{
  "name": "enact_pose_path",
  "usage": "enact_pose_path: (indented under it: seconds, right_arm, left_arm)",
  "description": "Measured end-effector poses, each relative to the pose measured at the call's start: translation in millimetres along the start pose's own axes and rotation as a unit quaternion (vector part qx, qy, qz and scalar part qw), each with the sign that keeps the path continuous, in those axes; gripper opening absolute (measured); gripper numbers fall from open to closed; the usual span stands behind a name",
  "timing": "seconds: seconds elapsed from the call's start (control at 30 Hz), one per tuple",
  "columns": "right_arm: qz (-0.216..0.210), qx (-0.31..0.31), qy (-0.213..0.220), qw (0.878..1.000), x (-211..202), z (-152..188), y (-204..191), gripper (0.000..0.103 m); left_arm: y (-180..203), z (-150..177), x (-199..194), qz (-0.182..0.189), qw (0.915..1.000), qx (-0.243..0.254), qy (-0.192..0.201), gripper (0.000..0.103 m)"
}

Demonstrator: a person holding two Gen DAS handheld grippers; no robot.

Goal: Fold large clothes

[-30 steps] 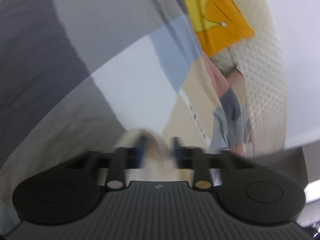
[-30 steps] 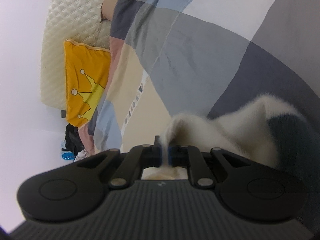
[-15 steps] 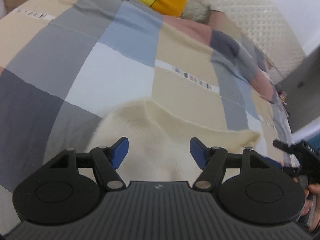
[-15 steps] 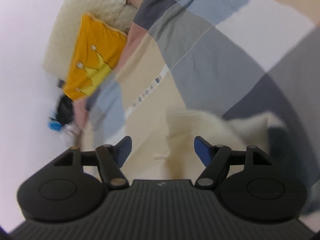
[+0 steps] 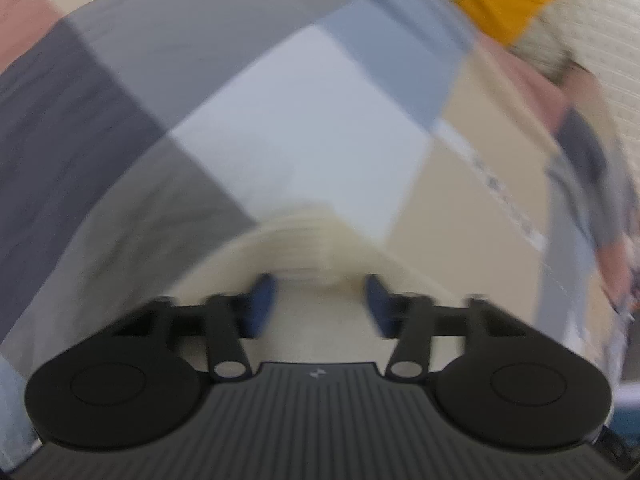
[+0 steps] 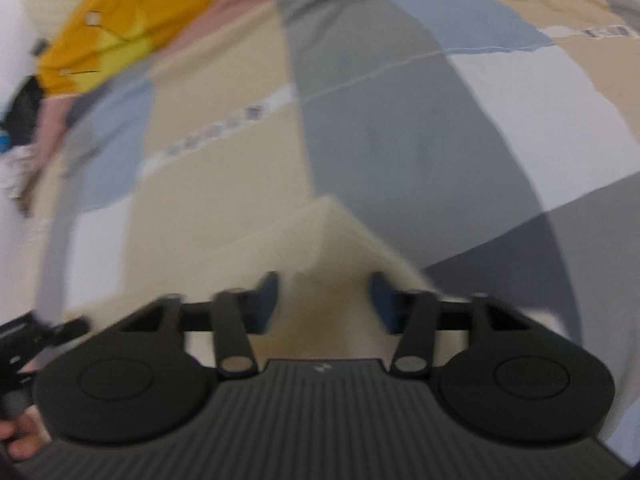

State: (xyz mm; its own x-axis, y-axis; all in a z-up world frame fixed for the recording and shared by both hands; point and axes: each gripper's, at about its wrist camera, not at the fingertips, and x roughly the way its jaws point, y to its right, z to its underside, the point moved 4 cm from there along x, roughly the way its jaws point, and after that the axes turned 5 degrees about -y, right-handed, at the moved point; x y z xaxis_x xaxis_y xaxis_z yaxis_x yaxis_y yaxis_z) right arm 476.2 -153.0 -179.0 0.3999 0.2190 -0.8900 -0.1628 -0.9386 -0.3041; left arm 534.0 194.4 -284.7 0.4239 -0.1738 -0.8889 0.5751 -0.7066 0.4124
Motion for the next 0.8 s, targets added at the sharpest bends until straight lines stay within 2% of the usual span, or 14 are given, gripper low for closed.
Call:
enact_pose_path:
  seconds: [0.03,0.1,0.17,0.2,0.27,0.4,0.6,0.73,0.8]
  right_arm:
    - [0.0,0.008,0.001,1.0,2.9,0.5,4.2,0.032]
    - [-0.013,0.014,0.004,1.0,4.7,3.6,11.2,0.026]
    - [-0.028,0.005,0.01,1.0,1.1,7.8,15.5,0.012]
    - [-0.04,0.007,0.012,0.999,-1.2,8.9,17.1,0.011]
    - [-0.057,0.012,0.021,0.998,-9.7,11.1,21.7,0.01]
    - [-0.083,0.02,0.049,0.995,-34.2,8.7,30.8,0.009]
    - [-0.113,0.039,0.091,0.989,-63.5,-23.8,36.1,0.009]
    - [-0.112,0.046,0.098,0.988,-63.0,-34.4,32.2,0.009]
    - [-0.116,0.06,0.099,0.986,-55.6,-37.8,34.5,0.009]
  left_arm:
    - [-4.3,0.7,4.2,-0.012,0.9999,-0.003,0.001,0.035]
    - [-6.8,1.9,7.2,-0.013,0.9999,0.005,0.004,0.031]
    - [-7.6,1.7,4.9,-0.013,0.9998,0.009,0.008,0.022]
    - [-7.0,2.0,4.1,-0.012,0.9998,0.011,0.012,0.013]
    - [-9.5,2.8,-1.0,-0.002,0.9997,0.014,0.021,0.006]
    - [-15.5,2.1,-24.6,0.019,0.998,0.01,0.06,0.004]
    - [-22.5,-20.4,-66.5,0.058,0.9917,-0.024,0.112,0.003]
    - [-22.5,-33.6,-81.4,0.068,0.988,-0.038,0.134,0.003]
    - [-23.3,-37.6,-81.1,0.061,0.9875,-0.038,0.14,0.003]
